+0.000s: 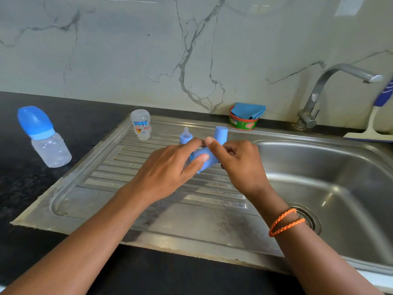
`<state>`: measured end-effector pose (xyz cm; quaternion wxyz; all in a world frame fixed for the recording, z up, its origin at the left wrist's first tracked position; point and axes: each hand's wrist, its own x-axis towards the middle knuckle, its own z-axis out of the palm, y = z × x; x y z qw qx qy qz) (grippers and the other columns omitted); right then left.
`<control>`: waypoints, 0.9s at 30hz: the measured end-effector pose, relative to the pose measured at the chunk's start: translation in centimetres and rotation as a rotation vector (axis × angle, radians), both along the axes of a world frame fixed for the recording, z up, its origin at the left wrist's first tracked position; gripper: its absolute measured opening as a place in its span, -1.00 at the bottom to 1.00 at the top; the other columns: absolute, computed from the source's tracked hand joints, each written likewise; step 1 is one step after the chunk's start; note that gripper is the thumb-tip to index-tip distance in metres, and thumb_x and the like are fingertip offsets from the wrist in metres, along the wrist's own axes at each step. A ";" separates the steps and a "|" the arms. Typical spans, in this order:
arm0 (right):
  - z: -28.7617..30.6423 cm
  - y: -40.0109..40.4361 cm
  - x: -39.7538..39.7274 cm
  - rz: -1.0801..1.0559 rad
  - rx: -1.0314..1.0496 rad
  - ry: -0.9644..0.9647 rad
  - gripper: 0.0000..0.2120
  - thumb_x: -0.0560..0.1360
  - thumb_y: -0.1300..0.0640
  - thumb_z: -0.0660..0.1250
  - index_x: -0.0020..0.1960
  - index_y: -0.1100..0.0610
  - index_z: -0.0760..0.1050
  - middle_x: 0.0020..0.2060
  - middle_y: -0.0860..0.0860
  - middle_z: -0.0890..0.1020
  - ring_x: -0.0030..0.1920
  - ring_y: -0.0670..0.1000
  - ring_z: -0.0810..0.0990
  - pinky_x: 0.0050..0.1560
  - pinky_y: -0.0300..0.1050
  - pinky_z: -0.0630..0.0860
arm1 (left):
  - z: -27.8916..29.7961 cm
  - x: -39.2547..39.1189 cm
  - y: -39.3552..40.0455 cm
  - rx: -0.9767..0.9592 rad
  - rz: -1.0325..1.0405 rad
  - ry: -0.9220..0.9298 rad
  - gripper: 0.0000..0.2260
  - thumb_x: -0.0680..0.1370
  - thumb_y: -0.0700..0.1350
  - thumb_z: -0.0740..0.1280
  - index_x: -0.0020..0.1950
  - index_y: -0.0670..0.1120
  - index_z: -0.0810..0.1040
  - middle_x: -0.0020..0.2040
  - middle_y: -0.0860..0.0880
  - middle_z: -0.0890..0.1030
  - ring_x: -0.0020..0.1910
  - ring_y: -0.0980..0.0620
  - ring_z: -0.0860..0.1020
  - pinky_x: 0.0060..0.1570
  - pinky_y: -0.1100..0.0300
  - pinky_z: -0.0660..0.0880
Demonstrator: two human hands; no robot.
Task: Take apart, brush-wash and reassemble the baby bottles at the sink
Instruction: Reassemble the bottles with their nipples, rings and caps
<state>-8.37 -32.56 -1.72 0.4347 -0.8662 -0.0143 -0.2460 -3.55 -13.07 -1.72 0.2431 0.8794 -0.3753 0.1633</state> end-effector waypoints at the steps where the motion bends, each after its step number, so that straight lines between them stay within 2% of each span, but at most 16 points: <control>1: 0.0 0.1 0.0 -0.012 0.019 0.003 -0.20 0.58 -0.38 0.31 -0.38 0.34 0.31 -0.45 0.27 0.32 -0.34 0.26 0.27 -0.34 0.14 0.29 | 0.0 -0.2 -0.1 -0.001 -0.006 0.004 -0.65 0.65 0.33 0.12 0.36 0.23 0.42 -0.36 0.06 0.44 -0.38 0.05 0.44 -0.38 0.08 0.35; 4: -0.2 0.2 0.2 -0.066 -0.016 0.002 -0.19 0.54 -0.43 0.29 -0.41 0.30 0.27 -0.46 0.24 0.28 -0.37 0.18 0.21 -0.36 0.08 0.24 | 0.0 -0.6 -0.2 0.028 0.015 -0.008 -0.56 0.55 0.45 0.20 0.34 0.29 0.39 -0.28 0.14 0.49 -0.32 0.09 0.46 -0.31 0.08 0.46; 8: -0.4 0.3 0.2 -0.055 0.018 0.000 -0.19 0.60 -0.46 0.18 -0.34 0.30 0.36 -0.45 0.23 0.39 -0.33 0.26 0.38 -0.31 0.14 0.40 | 0.0 -0.5 -0.7 0.015 0.061 -0.051 -0.65 0.58 0.36 0.26 0.20 0.16 0.50 -0.29 0.12 0.50 -0.32 0.08 0.48 -0.30 0.08 0.46; 9: -0.4 0.4 0.0 -0.017 0.041 -0.021 -0.26 0.66 -0.39 0.15 -0.28 0.27 0.42 -0.45 0.20 0.43 -0.35 0.22 0.43 -0.30 0.15 0.45 | 0.1 -0.5 -0.8 0.001 0.059 -0.063 -0.68 0.59 0.33 0.27 0.15 0.13 0.50 -0.31 0.13 0.47 -0.33 0.07 0.47 -0.31 0.07 0.46; 11: -0.4 0.6 -0.1 0.079 0.092 -0.060 -0.50 0.74 -0.25 0.12 -0.03 0.14 0.54 -0.39 0.13 0.53 -0.34 0.14 0.53 -0.24 0.17 0.53 | 0.1 -0.2 -0.8 -0.038 0.055 -0.076 -0.72 0.62 0.27 0.30 0.11 0.09 0.52 -0.34 0.16 0.43 -0.35 0.08 0.45 -0.33 0.08 0.44; 13: -0.5 1.1 -0.2 0.151 0.096 -0.044 -0.66 0.75 -0.20 0.10 0.15 0.01 0.51 -0.28 0.05 0.58 -0.26 0.08 0.56 -0.15 0.17 0.57 | 0.0 0.0 -0.8 -0.073 0.053 -0.075 -0.74 0.62 0.23 0.31 0.10 0.06 0.54 -0.37 0.17 0.42 -0.38 0.09 0.43 -0.37 0.11 0.40; 16: -1.1 1.6 -0.1 0.187 0.076 0.001 -0.67 0.74 -0.21 0.08 0.17 -0.01 0.49 -0.18 -0.09 0.59 -0.16 0.00 0.57 -0.04 0.18 0.57 | -0.2 0.2 -0.5 -0.081 0.029 -0.068 -0.75 0.63 0.20 0.31 0.01 0.03 0.54 -0.39 0.12 0.44 -0.41 0.10 0.44 -0.40 0.11 0.35; 18: -1.1 1.7 -0.2 0.210 0.152 0.027 -0.64 0.73 -0.23 0.09 0.33 -0.05 0.48 -0.20 -0.10 0.57 -0.21 -0.05 0.53 -0.10 0.14 0.57 | -0.4 0.3 -0.5 -0.102 0.019 -0.015 -0.73 0.64 0.22 0.29 0.00 0.03 0.56 -0.38 0.05 0.50 -0.39 0.05 0.49 -0.38 0.05 0.41; 20: -1.1 2.0 -0.2 0.276 0.280 0.053 -0.54 0.74 -0.21 0.11 0.59 -0.11 0.30 -0.15 -0.03 0.59 -0.18 0.01 0.56 -0.17 0.13 0.59 | -0.2 0.8 -0.4 -0.272 -0.002 0.110 -0.66 0.64 0.24 0.26 0.00 -0.01 0.59 -0.31 -0.01 0.59 -0.34 0.01 0.55 -0.31 -0.03 0.48; 22: -0.9 2.8 -0.2 0.342 0.303 0.042 -0.42 0.74 -0.09 0.21 0.70 -0.15 0.08 -0.01 0.00 0.64 -0.09 0.10 0.62 -0.16 0.08 0.62 | 0.5 1.3 -0.2 -0.564 -0.030 0.314 -0.63 0.65 0.22 0.24 0.04 -0.08 0.59 -0.19 -0.07 0.64 -0.24 -0.03 0.59 -0.21 -0.03 0.51; 23: -0.8 3.3 -0.1 0.366 0.271 0.032 -0.34 0.72 -0.03 0.28 0.71 -0.17 0.02 0.05 -0.01 0.64 -0.06 0.07 0.63 -0.12 0.04 0.64 | 0.8 1.5 0.1 -0.681 -0.050 0.411 -0.64 0.67 0.18 0.24 0.09 -0.11 0.57 -0.15 -0.05 0.64 -0.19 0.01 0.59 -0.14 0.02 0.50; 25: -0.6 4.3 0.5 0.372 0.148 0.016 -0.27 0.69 -0.01 0.35 0.71 -0.20 0.00 0.14 -0.07 0.61 -0.01 -0.04 0.64 0.01 -0.02 0.65 | 1.0 1.9 0.8 -0.807 -0.071 0.517 -0.70 0.71 0.12 0.23 0.19 -0.10 0.51 -0.11 0.09 0.60 -0.09 0.07 0.60 -0.02 0.06 0.49; 27: 0.2 5.2 1.5 0.338 0.026 -0.026 -0.31 0.70 -0.09 0.32 0.70 -0.22 0.05 0.17 -0.11 0.59 0.05 -0.02 0.64 0.14 0.03 0.62 | 1.0 2.3 1.5 -0.882 -0.090 0.576 -0.73 0.70 0.13 0.23 0.25 -0.04 0.46 0.00 0.05 0.58 0.04 -0.06 0.64 0.08 -0.11 0.55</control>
